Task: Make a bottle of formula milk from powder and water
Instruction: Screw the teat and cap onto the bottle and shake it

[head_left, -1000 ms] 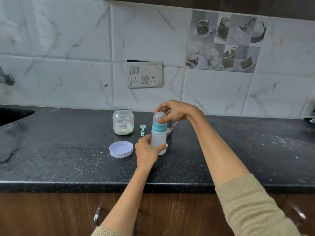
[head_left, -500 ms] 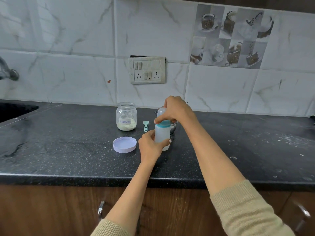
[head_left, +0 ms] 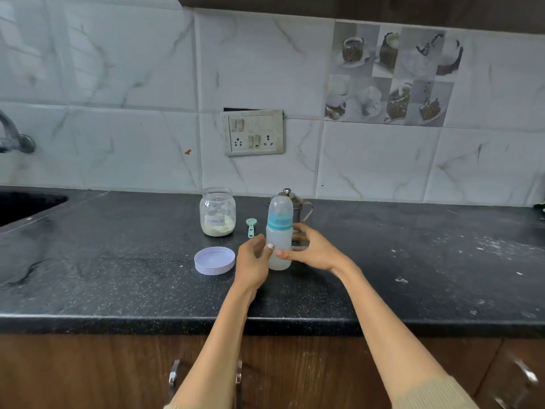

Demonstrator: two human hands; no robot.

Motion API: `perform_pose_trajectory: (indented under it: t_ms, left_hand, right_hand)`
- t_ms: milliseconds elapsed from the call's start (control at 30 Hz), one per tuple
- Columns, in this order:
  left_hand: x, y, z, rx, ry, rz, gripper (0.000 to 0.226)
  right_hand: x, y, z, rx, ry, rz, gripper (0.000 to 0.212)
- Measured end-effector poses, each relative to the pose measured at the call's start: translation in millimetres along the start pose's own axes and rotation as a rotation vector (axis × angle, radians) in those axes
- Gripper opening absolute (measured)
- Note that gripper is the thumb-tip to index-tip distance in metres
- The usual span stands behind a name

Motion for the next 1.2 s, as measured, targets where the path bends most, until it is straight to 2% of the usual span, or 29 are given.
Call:
perform_pose_trajectory:
  t_ms: [133,233,333,400,500,533,633,733,867,933,967,1033,1133,1200]
  left_hand:
    - [-3.5,-15.5,7.7,-0.043,-0.054,-0.182,0.039]
    - [-6.1,-22.4,13.5,-0.078,-0.06,-0.26,0.039]
    - [-4.8,-27.6,20.4,-0.129,-0.076,-0.31,0.036]
    - [-4.2,-28.3,21.3,-0.143,-0.079,-0.322,0.035]
    - [-4.8,-26.6,20.8,-0.139,-0.085,-0.321,0.034]
    - [-4.2,-26.4,20.9,-0.138,-0.087,-0.321,0.034]
    - [-2.7,-25.5,20.9,-0.141,-0.084,-0.313,0.035]
    - [-2.8,-24.2,20.4,-0.11,-0.076,-0.308,0.034]
    - [1.0,-24.3,22.1,-0.103,-0.064,-0.301,0.032]
    - [0.4,-23.6,22.8,-0.094,-0.073,-0.299,0.032]
    - [0.5,-23.3,23.0,-0.093,-0.076,-0.296,0.032]
    - [1.4,-22.6,22.6,-0.095,-0.07,-0.285,0.032]
    - [0.8,-22.1,21.5,-0.082,-0.072,-0.29,0.033]
    - [1.0,-21.5,20.9,-0.078,-0.074,-0.285,0.033]
  right_hand:
    - [8.8,-0.9,6.3,-0.01,-0.049,-0.064,0.064]
    - [12.0,-7.6,15.2,-0.066,-0.035,-0.085,0.053]
    - [10.5,-31.1,35.9,0.06,-0.1,-0.214,0.045]
    - [10.4,-42.8,41.7,0.166,-0.102,-0.241,0.048]
    - [9.9,-27.6,42.4,-0.035,-0.004,-0.036,0.053]
    - [9.1,-25.4,42.5,-0.065,-0.016,-0.026,0.052]
    - [8.5,-30.8,35.0,0.075,-0.033,-0.11,0.045]
    - [10.1,-15.4,26.5,-0.012,0.041,0.008,0.053]
    - [12.7,-27.1,16.2,0.097,0.004,-0.129,0.06]
    - [13.8,-23.3,18.2,-0.014,0.016,-0.074,0.062]
    - [14.1,-24.0,18.8,-0.011,-0.004,-0.077,0.061]
    - [11.8,-38.1,18.3,0.083,-0.037,-0.186,0.058]
    - [11.8,-33.7,26.1,-0.031,-0.041,-0.125,0.056]
    - [12.1,-36.6,22.9,0.021,-0.06,-0.156,0.053]
Point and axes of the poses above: each hand's wrist, its own x-axis towards the middle knuckle, its own y-axis out of the palm, z = x × y, the point moved 10 cm from there along x, towards the middle knuckle, and after that the axes turned 9 degrees about z, right-handed, at the moved point
